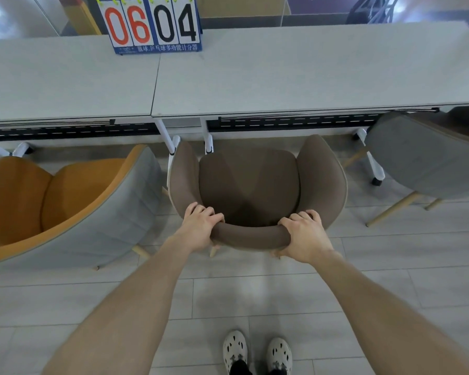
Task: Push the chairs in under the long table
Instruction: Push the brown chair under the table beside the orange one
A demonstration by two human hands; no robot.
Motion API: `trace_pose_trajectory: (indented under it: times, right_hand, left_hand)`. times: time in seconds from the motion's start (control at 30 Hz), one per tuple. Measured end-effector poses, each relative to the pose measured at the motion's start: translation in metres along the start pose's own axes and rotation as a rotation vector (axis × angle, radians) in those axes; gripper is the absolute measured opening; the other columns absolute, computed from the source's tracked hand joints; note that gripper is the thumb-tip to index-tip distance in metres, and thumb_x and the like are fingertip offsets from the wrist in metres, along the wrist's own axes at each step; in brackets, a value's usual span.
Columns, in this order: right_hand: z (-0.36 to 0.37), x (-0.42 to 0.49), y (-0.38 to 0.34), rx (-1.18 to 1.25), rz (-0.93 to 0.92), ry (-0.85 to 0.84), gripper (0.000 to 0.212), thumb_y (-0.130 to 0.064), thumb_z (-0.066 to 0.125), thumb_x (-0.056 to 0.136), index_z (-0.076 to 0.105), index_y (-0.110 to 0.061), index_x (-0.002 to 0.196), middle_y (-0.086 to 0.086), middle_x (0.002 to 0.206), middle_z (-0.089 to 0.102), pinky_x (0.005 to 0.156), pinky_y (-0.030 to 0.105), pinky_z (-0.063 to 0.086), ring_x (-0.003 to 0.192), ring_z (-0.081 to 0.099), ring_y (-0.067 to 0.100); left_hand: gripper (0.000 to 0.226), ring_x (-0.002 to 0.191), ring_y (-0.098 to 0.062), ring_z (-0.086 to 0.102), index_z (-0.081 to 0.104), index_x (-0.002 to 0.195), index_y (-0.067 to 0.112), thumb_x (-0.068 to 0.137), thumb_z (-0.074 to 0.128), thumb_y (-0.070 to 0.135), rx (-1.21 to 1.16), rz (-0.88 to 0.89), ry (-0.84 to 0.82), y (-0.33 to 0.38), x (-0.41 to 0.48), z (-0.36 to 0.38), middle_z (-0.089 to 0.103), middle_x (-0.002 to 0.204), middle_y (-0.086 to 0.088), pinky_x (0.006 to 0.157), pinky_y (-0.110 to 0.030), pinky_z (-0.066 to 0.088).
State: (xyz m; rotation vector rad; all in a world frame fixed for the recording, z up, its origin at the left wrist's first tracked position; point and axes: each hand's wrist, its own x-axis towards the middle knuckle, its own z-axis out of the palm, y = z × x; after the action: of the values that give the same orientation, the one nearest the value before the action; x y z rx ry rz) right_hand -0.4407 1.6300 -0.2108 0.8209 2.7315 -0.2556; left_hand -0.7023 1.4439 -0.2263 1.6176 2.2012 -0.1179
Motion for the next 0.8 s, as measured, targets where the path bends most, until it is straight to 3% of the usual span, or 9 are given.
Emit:
trace_pose_trajectory:
  times: [0.23,0.8]
  right_hand:
    - [0.010,-0.014,0.000,0.009,0.015,0.006,0.103,-0.106,0.038,0.047,0.066,-0.038,0.119,-0.012,0.108,0.067,0.123,0.045,0.025,0.113,0.059,0.016]
    - [0.009,-0.019,0.009,0.016,0.007,0.017,0.100,-0.106,0.045,0.050,0.066,-0.039,0.121,-0.012,0.108,0.068,0.123,0.044,0.026,0.113,0.058,0.016]
  left_hand:
    - [0.053,0.134,-0.025,0.045,0.058,0.134,0.039,0.087,0.075,0.020,-0.008,0.012,-0.026,0.008,-0.008,0.002,0.056,0.129,0.004,0.131,-0.046,0.004]
    - [0.054,0.133,-0.027,0.047,0.058,0.134,0.039,0.085,0.081,0.041,-0.032,-0.016,-0.049,0.019,-0.007,0.001,0.055,0.128,0.002,0.130,-0.047,0.005]
